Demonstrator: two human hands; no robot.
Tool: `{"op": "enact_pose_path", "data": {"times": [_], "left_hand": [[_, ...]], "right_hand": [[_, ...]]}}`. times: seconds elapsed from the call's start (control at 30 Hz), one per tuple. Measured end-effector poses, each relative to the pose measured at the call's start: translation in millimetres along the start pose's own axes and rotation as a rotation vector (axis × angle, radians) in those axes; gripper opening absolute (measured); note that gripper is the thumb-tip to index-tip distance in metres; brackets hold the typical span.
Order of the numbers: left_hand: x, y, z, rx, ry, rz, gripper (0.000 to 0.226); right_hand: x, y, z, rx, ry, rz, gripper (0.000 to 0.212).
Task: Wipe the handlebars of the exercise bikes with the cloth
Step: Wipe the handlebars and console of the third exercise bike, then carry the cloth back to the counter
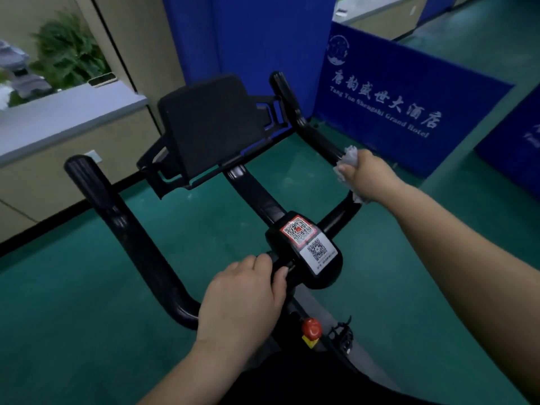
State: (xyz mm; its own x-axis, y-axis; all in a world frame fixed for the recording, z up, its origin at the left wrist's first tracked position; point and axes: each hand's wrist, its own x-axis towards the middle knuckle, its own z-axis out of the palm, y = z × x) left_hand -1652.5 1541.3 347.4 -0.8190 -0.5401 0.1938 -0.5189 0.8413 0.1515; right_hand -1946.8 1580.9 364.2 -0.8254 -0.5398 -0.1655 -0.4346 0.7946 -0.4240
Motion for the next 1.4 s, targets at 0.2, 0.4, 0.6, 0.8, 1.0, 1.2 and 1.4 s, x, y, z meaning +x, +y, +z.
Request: {"op": "enact_pose_path", "data": {"times": [0.2, 0.4, 0.6, 0.8, 1.0, 1.2, 1.4], "left_hand": [[-2, -3, 3, -0.033, 0.013, 0.036, 0.029], [-4, -4, 4, -0.005, 0.021, 0.062, 0.031], [-6, -7, -5, -0.077, -0.084, -0.009, 0.037], [-56, -16, -33, -0.193, 0.087, 0.056, 0.032], [-171, -41, -39, -0.232, 0.066, -0.223, 0.036], [-280, -96, -24, -0.333, -0.116, -0.628, 0.046], [-367, -166, -35, -0.406, -0.08, -0.914, 0.044]], "right_hand": [[-61, 13, 29, 0.431, 0.076, 0.248, 0.06], [-120, 26, 38, 0.597, 0.022, 0.169, 0.039], [-177, 48, 29, 0.611, 0.112, 0.133, 0.035], [-238, 51, 36, 0.572, 0.033, 0.021, 0.036], [-287, 43, 72, 0.491, -0.162, -0.122, 0.035], [-320, -3, 125, 0.423, -0.388, -0.295, 0.031], [-354, -93, 174, 0.354, -0.546, -0.473, 0.039]]}}
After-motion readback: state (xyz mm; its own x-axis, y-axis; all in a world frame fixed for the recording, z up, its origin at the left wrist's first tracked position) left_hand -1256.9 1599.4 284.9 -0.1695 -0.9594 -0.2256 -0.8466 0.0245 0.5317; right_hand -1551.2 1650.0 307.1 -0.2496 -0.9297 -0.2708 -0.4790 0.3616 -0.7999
